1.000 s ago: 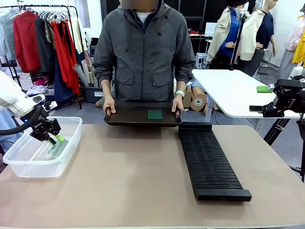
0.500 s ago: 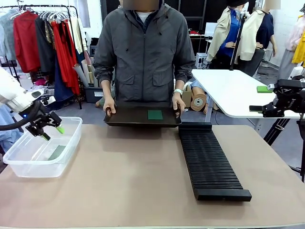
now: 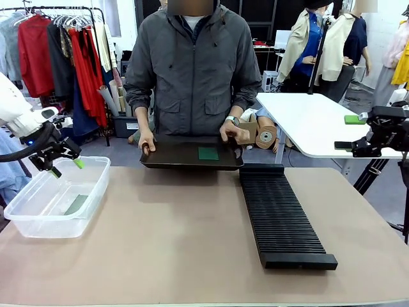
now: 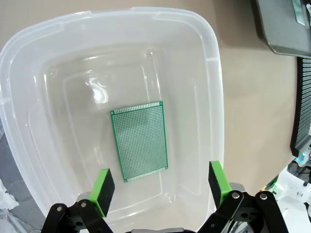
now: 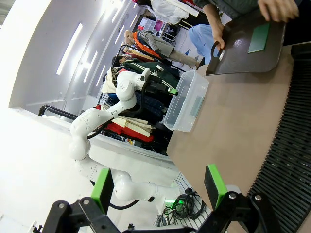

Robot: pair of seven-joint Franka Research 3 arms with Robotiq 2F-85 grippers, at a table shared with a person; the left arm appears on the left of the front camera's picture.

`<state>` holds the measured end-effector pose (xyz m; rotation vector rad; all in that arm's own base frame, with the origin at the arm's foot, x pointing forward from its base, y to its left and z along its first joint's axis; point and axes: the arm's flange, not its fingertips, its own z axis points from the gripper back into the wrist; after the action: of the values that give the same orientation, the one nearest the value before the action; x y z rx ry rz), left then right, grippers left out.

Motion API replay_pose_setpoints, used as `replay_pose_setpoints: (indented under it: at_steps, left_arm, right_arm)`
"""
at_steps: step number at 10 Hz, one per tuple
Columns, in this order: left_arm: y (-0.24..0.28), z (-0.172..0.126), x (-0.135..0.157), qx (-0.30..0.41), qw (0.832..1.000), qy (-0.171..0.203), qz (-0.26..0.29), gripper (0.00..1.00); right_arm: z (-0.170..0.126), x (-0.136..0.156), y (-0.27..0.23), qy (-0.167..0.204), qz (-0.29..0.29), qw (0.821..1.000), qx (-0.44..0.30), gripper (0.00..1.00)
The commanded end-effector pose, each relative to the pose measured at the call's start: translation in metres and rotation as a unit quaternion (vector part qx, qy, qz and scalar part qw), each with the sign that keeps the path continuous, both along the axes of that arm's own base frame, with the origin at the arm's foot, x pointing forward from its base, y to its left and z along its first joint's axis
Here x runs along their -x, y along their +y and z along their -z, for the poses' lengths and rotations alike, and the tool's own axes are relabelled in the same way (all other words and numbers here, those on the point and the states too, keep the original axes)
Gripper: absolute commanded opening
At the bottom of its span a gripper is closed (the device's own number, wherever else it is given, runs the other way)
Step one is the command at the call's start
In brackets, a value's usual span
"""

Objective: Sort PCBs into racks and boxes based on the side picked up.
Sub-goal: If the short side of the Blank PCB is picked up, insert it into the PCB Rack ; if the long side is picked up, place it in the Organizing box, then pick up the Blank PCB handed by the Human.

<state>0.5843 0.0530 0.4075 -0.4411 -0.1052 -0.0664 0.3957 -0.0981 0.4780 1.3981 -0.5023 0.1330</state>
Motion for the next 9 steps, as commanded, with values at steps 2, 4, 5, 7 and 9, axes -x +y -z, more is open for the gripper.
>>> replay_pose_setpoints:
  at_steps: [2, 4, 5, 7, 9]
  left_arm:
    - [-0.002, 0.005, 0.002, -0.013, 1.000, 0.003, 0.001, 1.00]
    - [-0.003, 0.006, 0.007, -0.010, 1.000, 0.004, -0.001, 1.00]
    - [-0.004, 0.006, 0.003, -0.009, 1.000, 0.002, 0.001, 1.00]
    - [0.000, 0.002, 0.004, 0.009, 1.000, 0.001, -0.004, 1.00]
    - [0.004, -0.009, 0.006, 0.089, 0.996, -0.012, -0.013, 1.00]
  right_arm:
    - [-0.002, 0.001, 0.000, -0.005, -0.003, 1.000, -0.002, 1.00]
    - [-0.002, 0.001, 0.000, -0.005, -0.003, 1.000, -0.002, 1.00]
    - [-0.002, 0.001, 0.000, -0.005, -0.003, 1.000, -0.002, 1.00]
    - [-0.002, 0.001, 0.000, -0.005, -0.003, 1.000, -0.002, 1.00]
    - [-0.002, 0.001, 0.000, -0.005, -0.003, 1.000, -0.002, 1.00]
